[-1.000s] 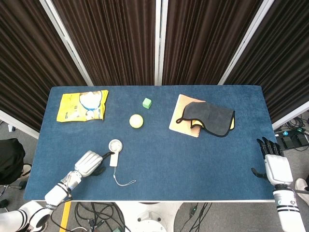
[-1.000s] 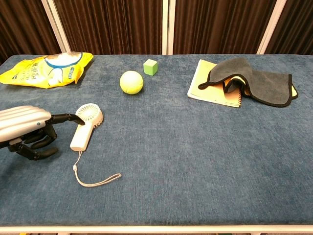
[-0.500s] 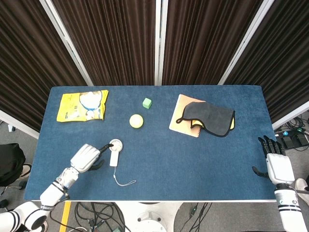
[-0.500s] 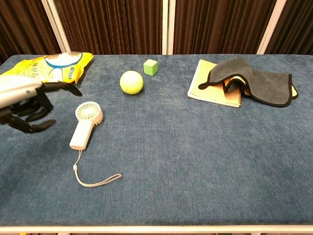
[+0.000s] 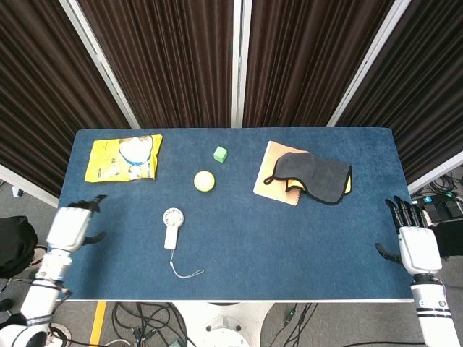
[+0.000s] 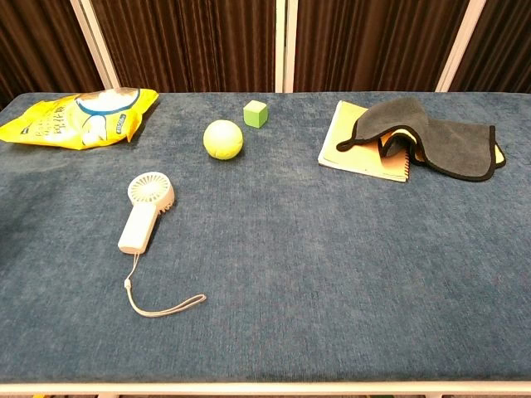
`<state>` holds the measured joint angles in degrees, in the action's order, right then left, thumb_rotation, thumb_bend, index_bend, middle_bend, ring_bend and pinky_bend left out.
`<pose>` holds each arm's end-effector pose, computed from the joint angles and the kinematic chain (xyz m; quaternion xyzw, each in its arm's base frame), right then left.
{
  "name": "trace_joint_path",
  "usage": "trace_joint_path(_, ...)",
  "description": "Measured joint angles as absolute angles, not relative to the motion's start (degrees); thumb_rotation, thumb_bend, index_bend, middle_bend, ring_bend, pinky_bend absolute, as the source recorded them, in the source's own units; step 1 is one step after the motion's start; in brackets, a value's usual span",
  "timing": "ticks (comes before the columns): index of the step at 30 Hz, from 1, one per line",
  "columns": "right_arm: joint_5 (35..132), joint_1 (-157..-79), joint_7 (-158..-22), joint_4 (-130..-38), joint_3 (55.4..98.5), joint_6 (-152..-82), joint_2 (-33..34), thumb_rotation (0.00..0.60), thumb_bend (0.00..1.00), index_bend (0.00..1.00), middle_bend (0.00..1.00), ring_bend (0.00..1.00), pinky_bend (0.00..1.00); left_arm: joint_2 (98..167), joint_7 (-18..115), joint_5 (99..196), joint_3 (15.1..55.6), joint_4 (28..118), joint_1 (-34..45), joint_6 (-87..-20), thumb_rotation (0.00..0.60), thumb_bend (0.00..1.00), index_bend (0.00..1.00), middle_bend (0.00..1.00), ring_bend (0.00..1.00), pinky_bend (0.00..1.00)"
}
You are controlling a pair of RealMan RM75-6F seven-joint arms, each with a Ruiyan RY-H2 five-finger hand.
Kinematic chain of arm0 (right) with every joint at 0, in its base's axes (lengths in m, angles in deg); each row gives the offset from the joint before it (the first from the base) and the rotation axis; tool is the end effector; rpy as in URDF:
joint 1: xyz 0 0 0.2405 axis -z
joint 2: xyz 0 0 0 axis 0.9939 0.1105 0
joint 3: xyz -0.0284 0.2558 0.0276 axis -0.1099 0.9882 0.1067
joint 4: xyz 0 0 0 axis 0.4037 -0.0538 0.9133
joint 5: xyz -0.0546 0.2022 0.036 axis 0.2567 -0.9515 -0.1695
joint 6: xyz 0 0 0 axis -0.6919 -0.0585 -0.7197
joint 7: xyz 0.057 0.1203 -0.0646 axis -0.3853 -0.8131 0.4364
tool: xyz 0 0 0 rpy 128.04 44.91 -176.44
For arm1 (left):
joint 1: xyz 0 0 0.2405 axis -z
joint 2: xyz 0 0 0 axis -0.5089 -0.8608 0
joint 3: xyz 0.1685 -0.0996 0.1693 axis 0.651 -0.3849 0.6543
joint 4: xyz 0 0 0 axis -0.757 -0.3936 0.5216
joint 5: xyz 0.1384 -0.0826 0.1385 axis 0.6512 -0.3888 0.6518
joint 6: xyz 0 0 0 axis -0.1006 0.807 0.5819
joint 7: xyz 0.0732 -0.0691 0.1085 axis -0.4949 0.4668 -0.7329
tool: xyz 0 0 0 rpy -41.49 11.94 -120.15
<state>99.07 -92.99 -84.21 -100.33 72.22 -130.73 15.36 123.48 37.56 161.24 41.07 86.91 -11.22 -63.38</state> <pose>-0.3180 -0.2187 0.1309 0.5891 -0.4176 0.3596 0.5910 -0.2950 0.2612 0.0902 -0.6514 -0.3762 -0.3378 0.5657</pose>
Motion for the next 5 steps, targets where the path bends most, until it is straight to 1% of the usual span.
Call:
trace_joint_path(2, 100.07, -92.93, -84.26, -100.0, 72.03, -131.18, 14.59, 0.6, 0.12, 0.0, 0.0, 0.0, 0.0, 122.22, 37.75, 160.17, 40.64, 87.13, -12.75, -64.49, 0.6, 0.04, 0.13, 0.12, 0.1, 0.22)
trace_joint_path(5, 101.06, -92.84, -84.08, -99.22, 71.75, -131.85, 13.76, 0.6, 0.12, 0.0, 0.0, 0.0, 0.0, 122.87, 40.26, 160.67, 40.28, 84.9, -14.25, -67.01, 0.6, 0.04, 0.13, 0.12, 0.1, 0.22)
